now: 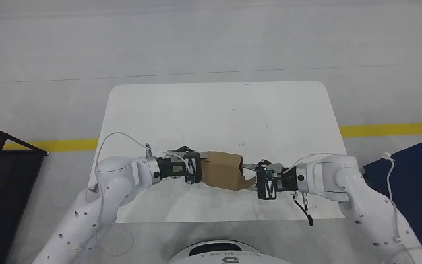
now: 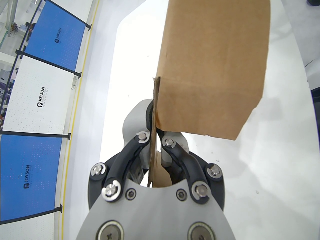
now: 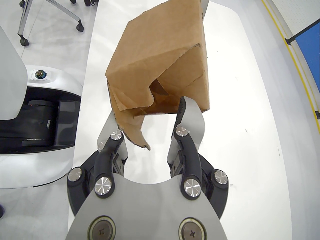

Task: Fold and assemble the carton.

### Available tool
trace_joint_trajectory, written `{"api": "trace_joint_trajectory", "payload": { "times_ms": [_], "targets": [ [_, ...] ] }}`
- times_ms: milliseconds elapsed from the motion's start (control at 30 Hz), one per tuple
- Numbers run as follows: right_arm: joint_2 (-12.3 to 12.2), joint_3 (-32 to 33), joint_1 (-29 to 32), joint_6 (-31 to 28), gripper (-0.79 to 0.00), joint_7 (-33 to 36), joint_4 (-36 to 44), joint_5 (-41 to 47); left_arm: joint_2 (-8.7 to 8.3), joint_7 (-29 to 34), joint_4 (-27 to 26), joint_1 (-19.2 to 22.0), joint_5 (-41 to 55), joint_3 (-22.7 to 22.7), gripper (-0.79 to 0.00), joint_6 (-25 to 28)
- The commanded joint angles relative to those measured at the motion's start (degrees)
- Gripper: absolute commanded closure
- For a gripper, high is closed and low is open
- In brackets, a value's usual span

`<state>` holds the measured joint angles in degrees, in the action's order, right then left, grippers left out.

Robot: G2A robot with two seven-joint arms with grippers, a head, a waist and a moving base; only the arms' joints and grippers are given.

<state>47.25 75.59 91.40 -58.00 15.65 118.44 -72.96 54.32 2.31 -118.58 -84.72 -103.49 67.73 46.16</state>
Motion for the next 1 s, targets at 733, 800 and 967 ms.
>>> {"api": "trace_joint_trajectory", "payload": {
  "times_ms": [733,800,967],
  "targets": [
    [-1.05,4.64,2.25,0.24,-0.785,2.55,5.88,-6.88,-0.33,-0.46,1.32,2.11,-1.07,0.26,0.0,1.52],
    [-1.15,4.58,2.34,0.0,-0.785,2.28,6.16,-7.38,-0.41,-0.48,1.19,2.33,-1.39,0.3,0.0,2.26],
    [-1.5,3.52,1.97,0.0,-0.785,1.53,6.56,-8.6,-0.6,-0.99,0.58,2.43,-2.1,-0.01,0.0,4.03]
  ]
}}
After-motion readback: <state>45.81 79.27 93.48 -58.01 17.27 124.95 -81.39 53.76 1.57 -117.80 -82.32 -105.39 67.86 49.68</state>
